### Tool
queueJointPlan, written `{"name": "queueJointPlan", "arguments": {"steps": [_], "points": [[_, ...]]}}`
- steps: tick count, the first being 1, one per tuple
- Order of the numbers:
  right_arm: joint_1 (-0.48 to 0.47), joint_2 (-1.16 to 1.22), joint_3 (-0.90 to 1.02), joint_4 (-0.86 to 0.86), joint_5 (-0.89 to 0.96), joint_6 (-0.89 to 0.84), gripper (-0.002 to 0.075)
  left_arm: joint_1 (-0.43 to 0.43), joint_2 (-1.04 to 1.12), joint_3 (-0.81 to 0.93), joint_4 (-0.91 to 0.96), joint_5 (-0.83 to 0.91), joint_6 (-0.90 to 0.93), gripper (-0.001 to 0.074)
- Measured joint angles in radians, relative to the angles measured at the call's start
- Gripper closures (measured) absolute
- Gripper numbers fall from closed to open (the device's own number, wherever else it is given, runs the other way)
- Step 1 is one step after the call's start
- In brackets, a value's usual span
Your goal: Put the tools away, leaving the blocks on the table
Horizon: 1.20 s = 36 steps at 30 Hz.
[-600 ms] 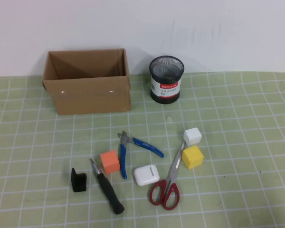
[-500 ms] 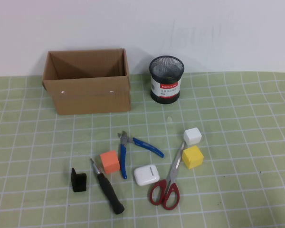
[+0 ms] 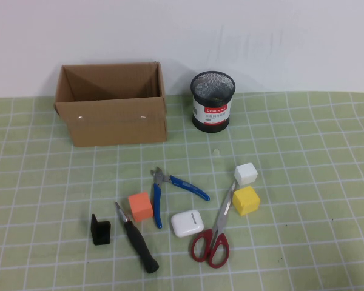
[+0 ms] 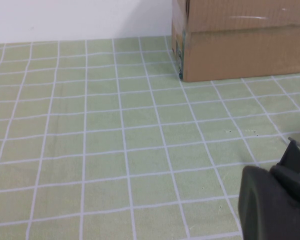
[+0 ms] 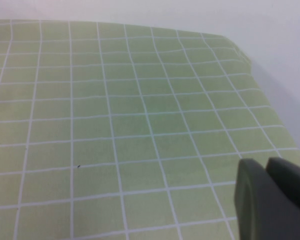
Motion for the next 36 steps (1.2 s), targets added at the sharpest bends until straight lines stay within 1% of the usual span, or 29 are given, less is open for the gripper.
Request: {"name": "queueJointPlan", "arguments": {"steps": [13,16,24,30,32,33,36], "points": [[0.000,0.000,0.000,0.000,0.000,0.000,0.0736,0.000,0.000,0.000,0.014,-0.004,-0.015,0.0738],[0.000,0.000,0.000,0.000,0.000,0.000,0.0736,0.000,0.000,0.000,-0.005,-0.020,-0.090,0.0738],[0.000,0.000,0.000,0.000,0.000,0.000,0.0736,0.000,0.000,0.000,-0.127,-0.152,-0.425,0.0738],[0.000,0.000,0.000,0.000,0.000,0.000,0.0736,0.000,0.000,0.000,-0.153,-0.232,-0.552,0.0738],[0.000,0.000,0.000,0.000,0.000,0.000,0.0736,0.000,0.000,0.000,-0.164,-0.220,-0.624,0.0738],[0.000,0.000,0.000,0.000,0.000,0.000,0.0736,0.000,0.000,-0.007,-0.168,-0.184,-0.661,0.0738],[0.000,0.000,0.000,0.000,0.000,0.000,0.0736,0.000,0.057,-0.097,-0.170,-0.004,-0.703,0.0738]]}}
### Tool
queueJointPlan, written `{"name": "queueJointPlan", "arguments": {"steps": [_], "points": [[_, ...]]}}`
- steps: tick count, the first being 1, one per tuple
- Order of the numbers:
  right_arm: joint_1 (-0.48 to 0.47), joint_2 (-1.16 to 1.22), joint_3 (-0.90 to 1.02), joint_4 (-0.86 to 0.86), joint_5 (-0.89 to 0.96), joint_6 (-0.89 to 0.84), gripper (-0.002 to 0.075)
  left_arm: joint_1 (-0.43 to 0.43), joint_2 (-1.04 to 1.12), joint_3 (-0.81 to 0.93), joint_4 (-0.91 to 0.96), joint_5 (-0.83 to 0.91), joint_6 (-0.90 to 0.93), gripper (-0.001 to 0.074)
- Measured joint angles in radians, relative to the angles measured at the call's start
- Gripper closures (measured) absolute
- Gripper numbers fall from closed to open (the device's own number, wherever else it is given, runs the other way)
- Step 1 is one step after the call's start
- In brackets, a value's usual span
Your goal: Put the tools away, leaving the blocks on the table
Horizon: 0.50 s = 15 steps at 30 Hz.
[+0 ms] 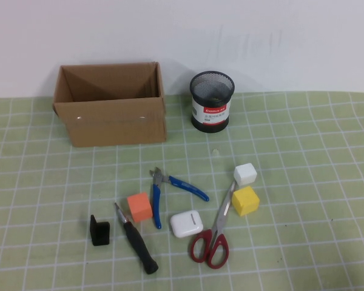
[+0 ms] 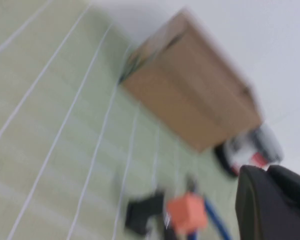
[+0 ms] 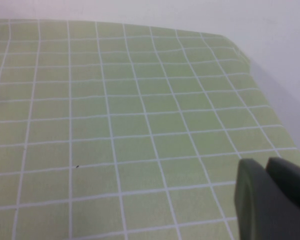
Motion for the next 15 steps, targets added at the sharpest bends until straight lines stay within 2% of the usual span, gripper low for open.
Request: {"name": "queueJointPlan", "arguments": {"steps": [4,9,12,15], "points": [[0.000,0.000,0.000,0.000,0.000,0.000,0.0736,0.000,0.169,-0.208,0.000,0.258,0.036,0.0738],[0.000,0.000,0.000,0.000,0.000,0.000,0.0736,0.000,0.454,-0.484,0.000,0.574,0.235,0.0738],[0.000,0.000,0.000,0.000,0.000,0.000,0.0736,0.000,0.619,-0.598,0.000,0.715,0.367,0.0738],[0.000,0.000,0.000,0.000,0.000,0.000,0.0736,0.000,0.773,-0.664,-0.008,0.756,0.464,0.0738]]}}
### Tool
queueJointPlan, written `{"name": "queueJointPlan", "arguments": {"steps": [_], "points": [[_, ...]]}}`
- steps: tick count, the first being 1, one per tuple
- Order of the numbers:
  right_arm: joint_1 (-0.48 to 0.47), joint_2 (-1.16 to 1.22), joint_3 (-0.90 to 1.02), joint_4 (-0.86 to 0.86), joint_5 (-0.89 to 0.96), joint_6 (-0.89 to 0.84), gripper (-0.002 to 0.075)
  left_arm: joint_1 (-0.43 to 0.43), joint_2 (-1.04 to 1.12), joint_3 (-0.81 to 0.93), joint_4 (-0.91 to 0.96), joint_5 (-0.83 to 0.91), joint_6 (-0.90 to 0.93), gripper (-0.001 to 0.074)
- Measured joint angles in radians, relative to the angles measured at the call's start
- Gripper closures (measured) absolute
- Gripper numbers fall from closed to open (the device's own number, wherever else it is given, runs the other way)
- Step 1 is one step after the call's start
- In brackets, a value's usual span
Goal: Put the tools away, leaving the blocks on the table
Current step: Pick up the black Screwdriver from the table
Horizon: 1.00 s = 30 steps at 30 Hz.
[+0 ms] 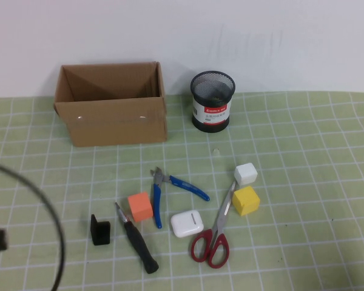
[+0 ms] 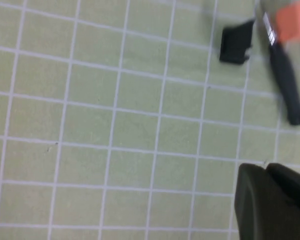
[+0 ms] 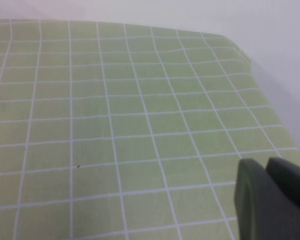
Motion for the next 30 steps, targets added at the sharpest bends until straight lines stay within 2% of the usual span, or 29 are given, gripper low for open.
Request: {"name": "queueJointPlan", "arguments": {"steps": [5,8,14,19,25,27,29,30], "points": [[0.000,0.000,0.000,0.000,0.000,0.000,0.0736,0.000,0.190,-0.040,-0.096,-0.052,0.144,0.0738],[0.000,0.000,0.000,0.000,0.000,0.000,0.0736,-0.043,0.284,-0.045,-0.138,-0.132,0.189,0.0738],[0.000,0.000,0.000,0.000,0.000,0.000,0.0736,-0.240,0.494,-0.082,-0.146,-0.232,0.142,0.0738],[0.000,0.000,0.000,0.000,0.000,0.000,0.0736,-0.410,0.666,-0.202,-0.130,-0.247,0.074,0.0738],[0.000,0.000,0.000,0.000,0.000,0.000,0.0736,-0.545,0.822,-0.341,-0.102,-0.249,0.030,0.0734],[0.000,0.000,0.000,0.000,0.000,0.000,0.0736,-0.560,0.856,-0.362,-0.102,-0.249,0.064,0.0706],[0.000,0.000,0.000,0.000,0.000,0.000,0.0736,-0.561,0.890,-0.377,-0.104,-0.249,0.095,0.0643],[0.000,0.000,0.000,0.000,0.000,0.000,0.0736,-0.558,0.905,-0.379,-0.104,-0.249,0.105,0.0581]]}}
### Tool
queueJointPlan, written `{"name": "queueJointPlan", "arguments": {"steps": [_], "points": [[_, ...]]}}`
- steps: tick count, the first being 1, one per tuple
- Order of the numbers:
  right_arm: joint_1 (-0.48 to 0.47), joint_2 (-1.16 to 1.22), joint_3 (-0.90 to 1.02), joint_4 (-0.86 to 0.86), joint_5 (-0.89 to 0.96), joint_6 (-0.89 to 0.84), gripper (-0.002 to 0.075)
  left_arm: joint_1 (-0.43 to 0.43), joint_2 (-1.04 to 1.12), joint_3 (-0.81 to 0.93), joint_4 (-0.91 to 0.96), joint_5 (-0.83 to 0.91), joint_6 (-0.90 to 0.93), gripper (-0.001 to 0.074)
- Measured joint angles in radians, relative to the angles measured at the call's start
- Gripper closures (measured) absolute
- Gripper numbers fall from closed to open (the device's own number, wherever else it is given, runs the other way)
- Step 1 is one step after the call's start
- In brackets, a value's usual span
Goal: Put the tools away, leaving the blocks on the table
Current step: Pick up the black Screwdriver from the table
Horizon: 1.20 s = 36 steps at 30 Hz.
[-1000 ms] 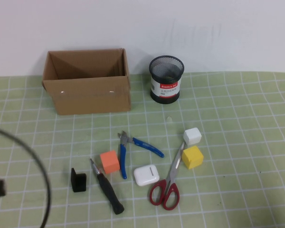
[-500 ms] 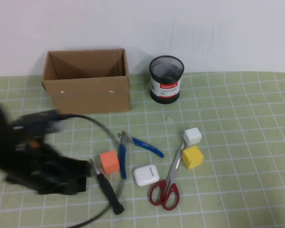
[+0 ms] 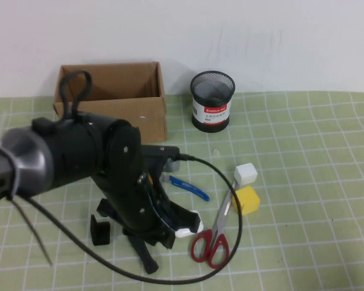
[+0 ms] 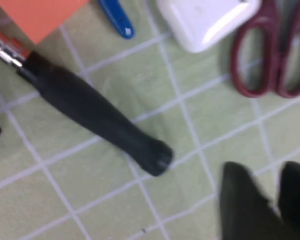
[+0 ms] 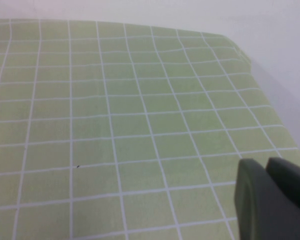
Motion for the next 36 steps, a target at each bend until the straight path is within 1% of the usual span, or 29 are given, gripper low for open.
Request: {"name": "queueJointPlan", "arguments": {"steps": [4,6,7,10,14,18,33,35,36], "points": [[0.000,0.000,0.000,0.000,0.000,0.000,0.0736,0.023,0.043,-0.001,0.007,-0.003,0.000,0.0352],[0.000,0.000,0.000,0.000,0.000,0.000,0.0736,0.035,0.056,-0.001,0.027,-0.015,-0.044,0.0300],[0.000,0.000,0.000,0.000,0.000,0.000,0.0736,0.042,0.062,-0.002,0.039,-0.022,-0.085,0.0288],[0.000,0.000,0.000,0.000,0.000,0.000,0.0736,0.060,0.088,-0.005,0.087,-0.037,-0.184,0.0286],[0.000,0.000,0.000,0.000,0.000,0.000,0.0736,0.077,0.126,-0.005,0.142,-0.055,-0.252,0.0315],[0.000,0.000,0.000,0.000,0.000,0.000,0.0736,0.081,0.155,-0.005,0.160,-0.066,-0.276,0.0328],[0.000,0.000,0.000,0.000,0.000,0.000,0.0736,0.089,0.238,-0.010,0.216,-0.132,-0.318,0.0334],[0.000,0.000,0.000,0.000,0.000,0.000,0.0736,0.089,0.242,-0.017,0.219,-0.127,-0.322,0.0347],[0.000,0.000,0.000,0.000,0.000,0.000,0.0736,0.089,0.244,-0.017,0.221,-0.127,-0.322,0.0367]]}}
